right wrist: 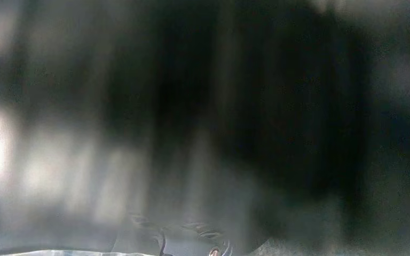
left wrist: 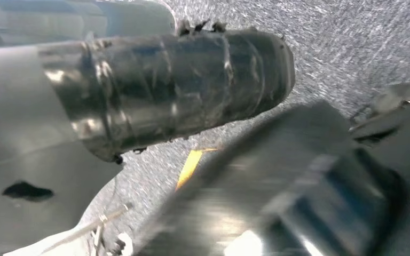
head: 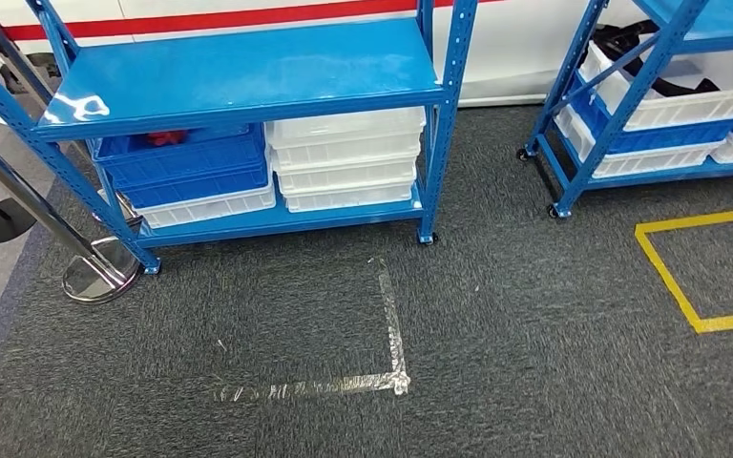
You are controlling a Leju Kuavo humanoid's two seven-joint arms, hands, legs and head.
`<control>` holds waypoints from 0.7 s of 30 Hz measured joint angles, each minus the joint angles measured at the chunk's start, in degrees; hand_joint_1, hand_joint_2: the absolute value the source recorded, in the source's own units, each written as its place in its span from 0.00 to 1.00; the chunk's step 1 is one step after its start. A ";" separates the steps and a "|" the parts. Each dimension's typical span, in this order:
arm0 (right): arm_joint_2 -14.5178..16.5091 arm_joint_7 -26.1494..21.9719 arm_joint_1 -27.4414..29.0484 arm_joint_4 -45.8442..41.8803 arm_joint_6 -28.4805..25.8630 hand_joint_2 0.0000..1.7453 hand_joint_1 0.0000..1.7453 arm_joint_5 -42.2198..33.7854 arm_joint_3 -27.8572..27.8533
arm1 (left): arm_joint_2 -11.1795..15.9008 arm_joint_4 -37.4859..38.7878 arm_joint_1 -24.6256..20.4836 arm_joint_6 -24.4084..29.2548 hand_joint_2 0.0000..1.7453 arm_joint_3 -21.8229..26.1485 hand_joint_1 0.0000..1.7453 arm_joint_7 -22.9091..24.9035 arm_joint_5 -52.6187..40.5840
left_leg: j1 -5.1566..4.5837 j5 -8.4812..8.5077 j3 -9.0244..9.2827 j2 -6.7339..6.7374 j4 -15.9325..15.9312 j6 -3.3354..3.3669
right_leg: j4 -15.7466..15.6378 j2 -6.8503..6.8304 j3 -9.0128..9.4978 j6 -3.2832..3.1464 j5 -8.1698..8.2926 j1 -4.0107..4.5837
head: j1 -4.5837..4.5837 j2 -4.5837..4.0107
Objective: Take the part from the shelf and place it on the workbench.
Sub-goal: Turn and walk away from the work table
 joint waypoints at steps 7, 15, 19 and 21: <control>-0.10 -0.32 0.11 0.04 -2.23 0.00 0.00 0.14 -1.63 | -0.02 0.00 -0.11 -0.01 0.25 0.02 0.00 0.90 0.71 | 2.04 5.85 3.53 1.47 -7.97 -2.41 | 1.49 -1.16 0.13 0.65 -1.52 0.01 | -0.29 0.00; 0.78 -1.78 0.47 0.05 -6.89 0.00 0.00 -12.42 -5.62 | -0.07 0.00 -0.05 0.32 1.00 0.05 0.00 0.57 0.99 | 1.58 5.59 4.31 1.27 -9.78 -1.07 | 1.19 -1.42 0.16 1.54 -1.61 0.36 | 0.00 0.00; 1.76 -2.02 0.53 0.05 -9.28 0.00 0.00 -16.12 -9.16 | -0.07 0.00 -0.09 0.67 1.00 0.09 0.00 0.42 1.37 | 1.56 5.58 4.32 1.27 -9.78 -0.83 | 1.06 -1.42 0.19 1.68 -1.54 0.35 | -0.01 0.00; 2.10 -2.03 0.63 0.05 -9.30 0.00 0.00 -16.29 -10.43 | -0.05 0.00 -0.09 0.76 1.00 0.10 0.00 0.42 1.43 | 1.55 5.61 4.34 1.27 -9.78 -0.77 | 1.06 -1.42 0.19 1.74 -1.50 0.34 | -0.01 0.00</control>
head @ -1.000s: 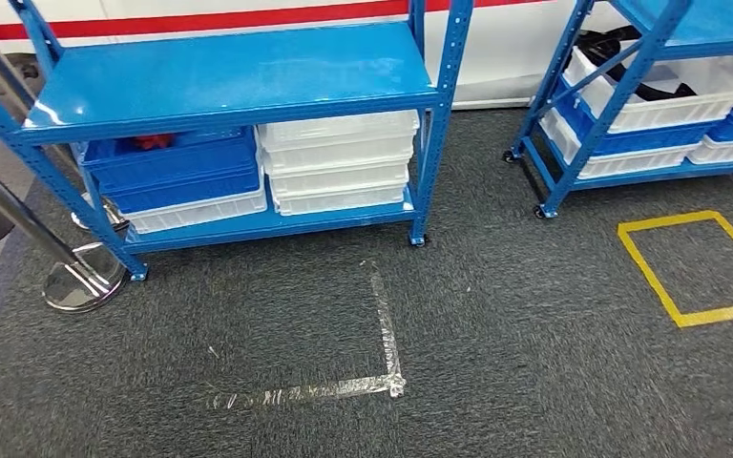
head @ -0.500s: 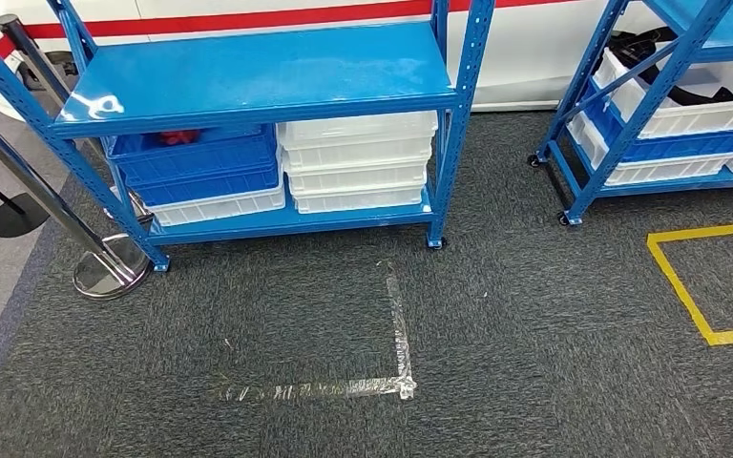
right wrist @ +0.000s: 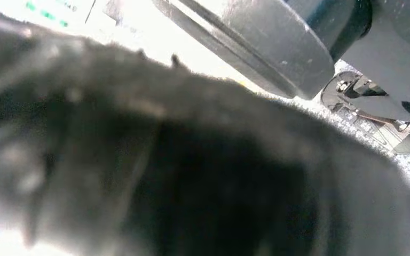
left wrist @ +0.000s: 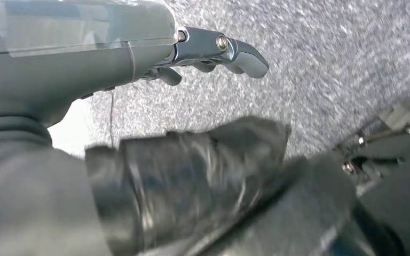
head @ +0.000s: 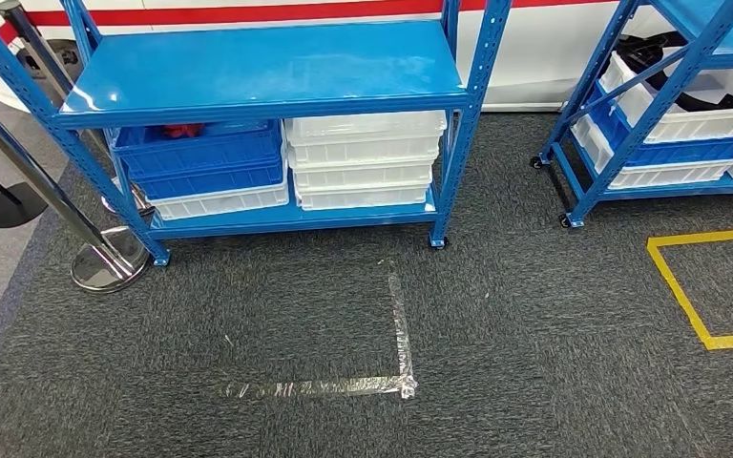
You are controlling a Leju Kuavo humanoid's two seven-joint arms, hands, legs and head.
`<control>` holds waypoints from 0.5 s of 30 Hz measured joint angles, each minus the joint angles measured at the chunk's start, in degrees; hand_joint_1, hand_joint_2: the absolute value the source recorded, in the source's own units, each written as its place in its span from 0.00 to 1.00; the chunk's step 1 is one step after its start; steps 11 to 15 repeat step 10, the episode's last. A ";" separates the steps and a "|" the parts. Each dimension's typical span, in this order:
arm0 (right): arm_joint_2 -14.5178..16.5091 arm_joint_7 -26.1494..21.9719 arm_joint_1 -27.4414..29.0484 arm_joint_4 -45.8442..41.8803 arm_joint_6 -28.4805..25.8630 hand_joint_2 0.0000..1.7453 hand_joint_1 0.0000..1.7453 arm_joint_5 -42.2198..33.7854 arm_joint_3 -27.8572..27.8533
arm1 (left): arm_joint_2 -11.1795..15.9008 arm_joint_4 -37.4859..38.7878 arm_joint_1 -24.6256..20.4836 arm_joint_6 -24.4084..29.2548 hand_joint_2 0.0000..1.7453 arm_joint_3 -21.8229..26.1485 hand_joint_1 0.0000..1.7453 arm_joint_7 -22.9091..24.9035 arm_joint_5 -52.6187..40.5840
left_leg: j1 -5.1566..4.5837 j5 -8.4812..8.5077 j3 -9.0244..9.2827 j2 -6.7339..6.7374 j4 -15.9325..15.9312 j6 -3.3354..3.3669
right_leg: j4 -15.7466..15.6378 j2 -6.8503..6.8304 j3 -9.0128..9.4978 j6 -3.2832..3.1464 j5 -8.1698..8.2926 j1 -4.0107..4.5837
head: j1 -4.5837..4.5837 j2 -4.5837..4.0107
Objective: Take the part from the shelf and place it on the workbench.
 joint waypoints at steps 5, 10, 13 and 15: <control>0.46 -0.49 0.18 0.00 -0.14 0.25 0.00 -1.03 -2.90 | 0.01 0.00 -0.05 0.13 1.00 0.11 0.00 -0.02 0.16 | 0.00 0.06 0.10 0.00 -0.11 0.08 | 0.00 0.00 0.02 0.03 0.02 0.00 | -0.01 0.00; 1.24 -3.83 0.17 0.04 -1.06 1.00 0.00 -4.57 -5.81 | 0.01 0.00 -0.07 0.67 1.00 0.49 0.00 0.29 0.57 | 0.00 0.10 0.18 0.00 -0.24 0.11 | 0.00 0.00 0.02 0.03 0.02 0.00 | -0.01 0.00; 1.24 -3.83 0.17 0.04 -1.06 1.00 0.00 -4.57 -5.81 | 0.01 0.00 -0.07 0.67 1.00 0.49 0.00 0.29 0.57 | 0.00 0.10 0.18 0.00 -0.24 0.11 | 0.00 0.00 0.02 0.03 0.02 0.00 | -0.01 0.00; 1.24 -3.83 0.17 0.04 -1.06 1.00 0.00 -4.57 -5.81 | 0.01 0.00 -0.07 0.67 1.00 0.49 0.00 0.29 0.57 | 0.00 0.10 0.18 0.00 -0.24 0.11 | 0.00 0.00 0.02 0.03 0.02 0.00 | -0.01 0.00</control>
